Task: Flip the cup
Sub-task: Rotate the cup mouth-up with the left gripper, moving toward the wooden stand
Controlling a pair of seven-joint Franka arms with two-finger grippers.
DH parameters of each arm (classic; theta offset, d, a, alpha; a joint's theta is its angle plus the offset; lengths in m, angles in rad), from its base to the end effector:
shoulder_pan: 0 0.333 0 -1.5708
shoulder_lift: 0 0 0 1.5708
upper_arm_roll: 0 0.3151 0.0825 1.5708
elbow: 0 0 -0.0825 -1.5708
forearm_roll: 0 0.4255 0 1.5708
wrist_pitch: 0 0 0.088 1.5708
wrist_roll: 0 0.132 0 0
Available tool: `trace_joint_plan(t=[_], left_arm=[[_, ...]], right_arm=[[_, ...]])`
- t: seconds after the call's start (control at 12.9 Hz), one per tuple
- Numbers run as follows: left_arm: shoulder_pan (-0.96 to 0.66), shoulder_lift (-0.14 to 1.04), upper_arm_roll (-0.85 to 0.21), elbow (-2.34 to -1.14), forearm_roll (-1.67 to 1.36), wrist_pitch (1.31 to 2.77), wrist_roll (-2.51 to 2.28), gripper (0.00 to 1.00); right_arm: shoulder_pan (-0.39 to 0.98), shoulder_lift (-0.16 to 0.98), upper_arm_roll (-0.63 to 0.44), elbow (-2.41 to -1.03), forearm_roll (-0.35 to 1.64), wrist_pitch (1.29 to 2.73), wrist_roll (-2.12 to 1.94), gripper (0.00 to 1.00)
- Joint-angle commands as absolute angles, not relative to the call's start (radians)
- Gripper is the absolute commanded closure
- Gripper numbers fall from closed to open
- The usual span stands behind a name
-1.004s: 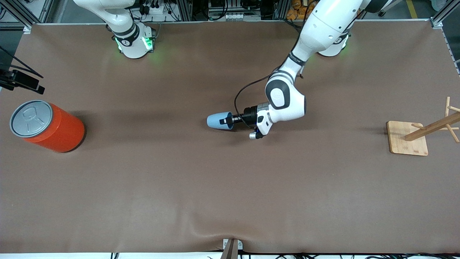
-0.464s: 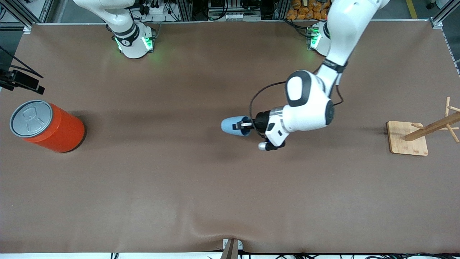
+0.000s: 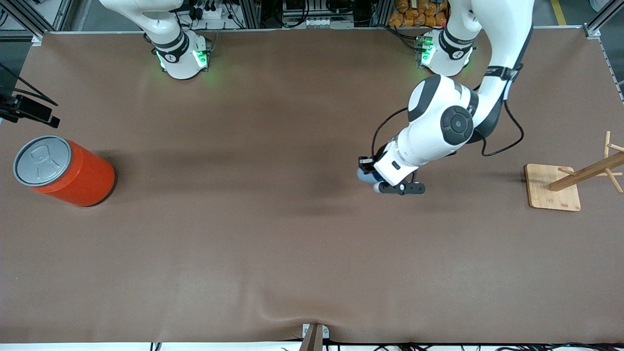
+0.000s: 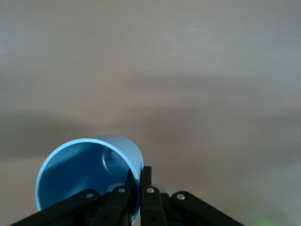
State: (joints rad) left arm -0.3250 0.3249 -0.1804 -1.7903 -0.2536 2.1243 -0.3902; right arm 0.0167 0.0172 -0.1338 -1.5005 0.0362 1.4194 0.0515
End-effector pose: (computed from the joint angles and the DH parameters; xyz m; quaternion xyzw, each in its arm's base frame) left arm 0.5863 -0.3364 0.3304 0.9905 0.0135 -0.0539 0.1254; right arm 0.5797 -0.0623 0.6118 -0.9953 0.0823 0.0485 0.0185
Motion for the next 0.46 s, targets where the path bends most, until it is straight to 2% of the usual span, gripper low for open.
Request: trace_joint_plan(t=[0.0,0.15,0.39], left_arm=[[-0.244,0.267,-0.183,-1.847,-0.152,2.06,-0.399,1.0],[-0.168,0.279,-0.187,-1.871,-0.025,2.069,-0.382,1.0],[-0.101,0.287,-0.187,-1.956,0.032,2.166,-0.364,1.0]], right_arm=[[0.008,0.025,-0.133,-1.48,0.041,1.414,0.067,0.0],[0.005,0.023,-0.133,-1.48,0.041,1.413,0.067,0.0],[0.002,0.023,-0.133,-1.479,0.04,1.414,0.067,0.0]])
